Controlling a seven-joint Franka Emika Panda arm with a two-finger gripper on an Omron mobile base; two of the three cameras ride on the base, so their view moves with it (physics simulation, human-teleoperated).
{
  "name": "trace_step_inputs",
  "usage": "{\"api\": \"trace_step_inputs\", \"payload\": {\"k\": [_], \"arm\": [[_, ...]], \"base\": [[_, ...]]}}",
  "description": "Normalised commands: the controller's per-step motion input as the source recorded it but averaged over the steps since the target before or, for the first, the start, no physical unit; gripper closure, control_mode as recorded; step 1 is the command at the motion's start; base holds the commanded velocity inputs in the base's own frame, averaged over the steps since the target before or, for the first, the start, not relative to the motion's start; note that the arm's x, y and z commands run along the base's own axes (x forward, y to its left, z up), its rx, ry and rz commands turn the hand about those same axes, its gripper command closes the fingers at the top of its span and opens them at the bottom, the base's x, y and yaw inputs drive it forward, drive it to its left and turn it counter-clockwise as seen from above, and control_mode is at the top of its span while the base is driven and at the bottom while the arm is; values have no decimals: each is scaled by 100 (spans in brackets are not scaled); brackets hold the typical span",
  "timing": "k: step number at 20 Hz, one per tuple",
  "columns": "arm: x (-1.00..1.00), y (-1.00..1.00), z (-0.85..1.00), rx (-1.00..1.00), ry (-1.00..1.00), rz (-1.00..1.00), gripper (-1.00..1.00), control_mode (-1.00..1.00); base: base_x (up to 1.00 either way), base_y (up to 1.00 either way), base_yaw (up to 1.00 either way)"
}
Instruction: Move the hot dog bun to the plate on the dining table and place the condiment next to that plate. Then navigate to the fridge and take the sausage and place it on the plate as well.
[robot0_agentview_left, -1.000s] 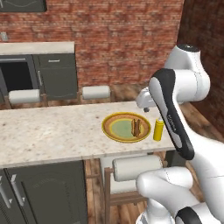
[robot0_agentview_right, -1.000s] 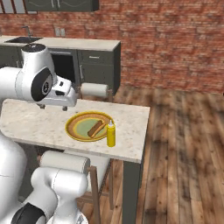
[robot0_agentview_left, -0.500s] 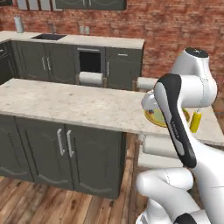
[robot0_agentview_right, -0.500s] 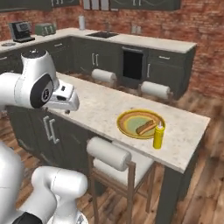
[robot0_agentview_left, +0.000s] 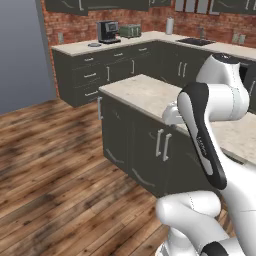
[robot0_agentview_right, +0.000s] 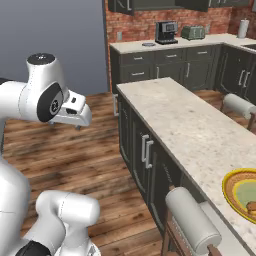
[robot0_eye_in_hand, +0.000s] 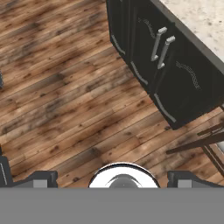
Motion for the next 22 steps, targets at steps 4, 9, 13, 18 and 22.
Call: {"api": "trace_step_inputs", "payload": {"k": [4,9,13,18,22], "arm": [[0,0,0,0,0,0,-100,100],[0,0,0,0,0,0,-100,100],[0,0,0,0,0,0,-100,100],[0,0,0,0,0,0,-100,100],[0,0,0,0,0,0,-100,100]], "base": [[13,63,73],[83,50,43],[100,8,19],[100,14,11],[100,18,10]]}}
